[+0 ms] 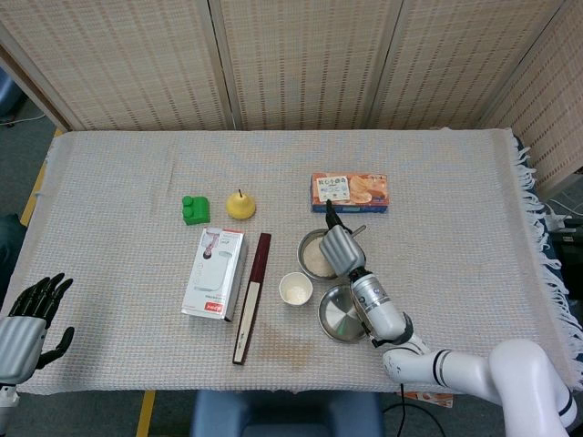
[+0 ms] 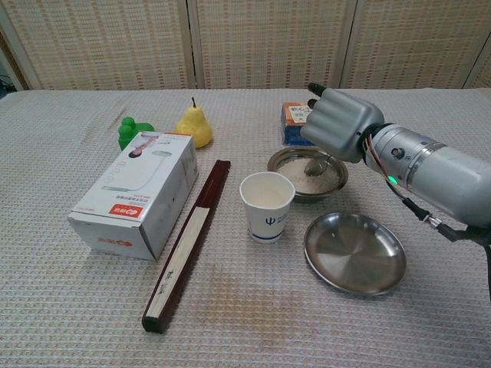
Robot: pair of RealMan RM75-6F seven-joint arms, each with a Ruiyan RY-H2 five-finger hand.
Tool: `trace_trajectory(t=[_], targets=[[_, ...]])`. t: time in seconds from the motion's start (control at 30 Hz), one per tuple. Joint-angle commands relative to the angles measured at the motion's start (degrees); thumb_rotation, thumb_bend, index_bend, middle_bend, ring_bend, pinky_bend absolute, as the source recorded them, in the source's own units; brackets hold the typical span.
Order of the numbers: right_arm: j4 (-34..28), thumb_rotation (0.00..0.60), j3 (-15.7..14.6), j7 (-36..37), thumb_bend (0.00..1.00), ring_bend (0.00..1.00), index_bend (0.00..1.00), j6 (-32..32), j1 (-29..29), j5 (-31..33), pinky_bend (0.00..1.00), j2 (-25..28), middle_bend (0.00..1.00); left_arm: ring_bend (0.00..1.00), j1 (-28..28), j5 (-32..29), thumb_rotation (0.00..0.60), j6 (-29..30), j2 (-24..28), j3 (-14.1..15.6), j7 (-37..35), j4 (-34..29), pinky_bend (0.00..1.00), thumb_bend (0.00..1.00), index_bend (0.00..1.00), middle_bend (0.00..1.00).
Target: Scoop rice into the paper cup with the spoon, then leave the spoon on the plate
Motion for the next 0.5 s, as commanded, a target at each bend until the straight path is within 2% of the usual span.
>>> trace_trajectory(t=[0.03,0.37,0.5], targets=[[-0.8,0.6,0.1,2.0,0.35,0.15,0.88,-0.2,0.0,0.6,0.02,0.1,0.54,0.0,0.0,0.1,0.6,0.0,0.0,0.1,-0.1,0.1,0.11,0.43,0.0,0.0],[-3.7,0.6,1.9,10.6,0.35,0.16,0.89,-1.8,-0.8,6.0,0.02,0.4,0.54,0.0,0.2,0.5,0.6,0.6,-0.1,0.2,0.2,0.0,0.11,0.43,0.0,0.0],[-4.3,0.6,2.3,14.8,0.35,0.16,0.89,-1.6,-1.1,6.2,0.02,0.6,0.54,0.0,0.3,0.7,0.6,0.8,0.0,0.2,0.3,-0.1,0.11,0.43,0.0,0.0]])
